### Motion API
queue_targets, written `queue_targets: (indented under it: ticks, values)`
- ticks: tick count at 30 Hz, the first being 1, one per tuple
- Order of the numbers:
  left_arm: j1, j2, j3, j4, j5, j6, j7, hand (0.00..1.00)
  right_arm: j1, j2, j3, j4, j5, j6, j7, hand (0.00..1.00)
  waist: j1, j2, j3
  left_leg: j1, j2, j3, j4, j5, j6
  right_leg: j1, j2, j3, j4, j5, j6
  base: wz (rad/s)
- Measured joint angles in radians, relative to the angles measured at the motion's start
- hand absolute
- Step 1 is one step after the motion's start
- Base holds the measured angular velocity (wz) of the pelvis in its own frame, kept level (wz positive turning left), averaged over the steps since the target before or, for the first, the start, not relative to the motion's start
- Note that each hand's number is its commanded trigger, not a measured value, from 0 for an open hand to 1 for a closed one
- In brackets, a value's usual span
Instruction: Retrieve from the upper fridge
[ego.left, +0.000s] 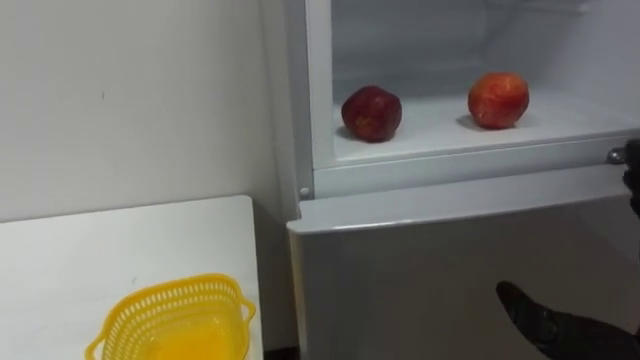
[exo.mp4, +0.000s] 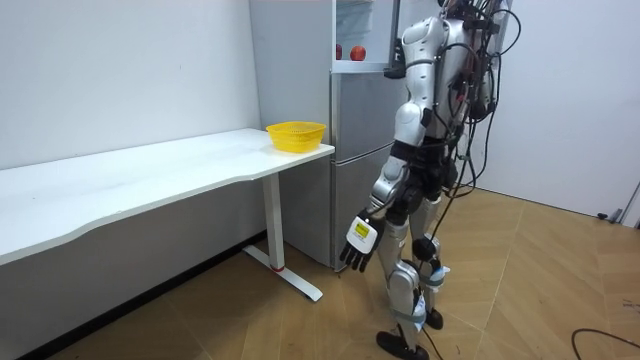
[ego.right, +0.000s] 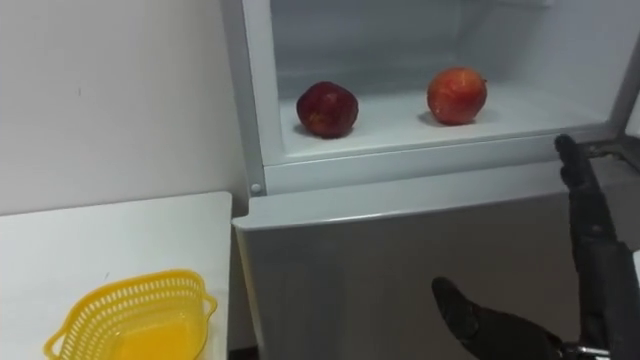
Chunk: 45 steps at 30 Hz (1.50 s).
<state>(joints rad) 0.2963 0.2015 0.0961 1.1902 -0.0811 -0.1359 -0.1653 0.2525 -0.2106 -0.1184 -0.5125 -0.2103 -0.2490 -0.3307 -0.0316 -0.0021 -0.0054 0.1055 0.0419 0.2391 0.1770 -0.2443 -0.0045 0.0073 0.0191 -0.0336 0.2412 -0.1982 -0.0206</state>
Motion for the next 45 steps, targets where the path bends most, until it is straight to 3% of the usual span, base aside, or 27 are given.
queue_targets:
  ticks: [5,13,18,23,29,32,40,45]
  values:
    - [-0.009,0.019,0.000,0.007,0.015,-0.001,0.000,0.00,-0.045,-0.014,0.001,-0.006,-0.004,-0.002,-0.041,0.00,0.018,-0.023,0.0018,0.002,0.000,-0.008,0.001,0.000,0.000,0.014,-0.001,-0.012,-0.008,0.001,0.000,0.05]
    - [-0.034,0.031,0.001,0.006,0.055,0.007,0.034,0.00,-0.177,-0.044,-0.027,0.006,-0.004,-0.007,-0.111,0.00,0.027,-0.027,0.0093,0.022,-0.002,-0.055,-0.006,0.000,0.000,0.065,-0.008,-0.067,-0.041,0.003,-0.001,0.18]
    - [-0.037,0.029,0.002,-0.005,0.095,0.039,0.046,0.00,-0.270,-0.056,-0.055,0.095,0.008,0.000,-0.132,0.00,0.026,-0.030,0.0094,0.026,-0.005,-0.082,-0.007,0.001,0.000,0.083,-0.014,-0.106,-0.056,0.004,0.000,0.18]
    - [-0.030,0.002,-0.001,-0.033,0.276,0.090,0.042,0.00,-0.325,-0.065,-0.096,0.194,0.022,0.033,-0.113,0.00,0.037,-0.036,0.0101,0.026,-0.006,-0.088,-0.003,0.001,-0.001,0.083,-0.016,-0.112,-0.055,0.004,0.000,0.02]
    - [-0.037,0.002,-0.001,-0.033,0.349,0.110,0.030,0.00,-0.416,-0.116,-0.099,0.294,0.079,0.053,-0.086,0.00,0.047,-0.059,0.0135,0.023,-0.003,-0.091,0.009,0.001,-0.001,0.082,-0.017,-0.129,-0.054,0.004,-0.001,0.02]
    - [-0.043,0.002,-0.002,-0.032,0.359,0.119,0.026,0.00,-0.460,-0.123,-0.099,0.344,0.082,0.062,-0.071,0.00,0.066,-0.067,0.0092,0.021,-0.003,-0.096,0.013,0.001,-0.001,0.082,-0.018,-0.131,-0.054,0.005,-0.002,0.00]
    - [-0.039,0.002,-0.002,-0.030,0.358,0.160,0.024,0.00,-0.478,-0.123,-0.087,0.348,0.082,0.090,-0.070,0.00,0.096,-0.068,0.0092,0.010,-0.005,-0.123,0.022,0.001,-0.002,0.084,-0.021,-0.151,-0.052,0.005,-0.002,0.09]
    - [-0.038,-0.002,-0.002,-0.030,0.358,0.173,0.017,0.00,-0.478,-0.123,-0.060,0.367,0.083,0.111,-0.066,0.00,0.112,-0.075,0.0163,0.022,-0.005,-0.132,0.022,0.002,-0.003,0.100,-0.020,-0.158,-0.055,0.005,-0.002,0.04]
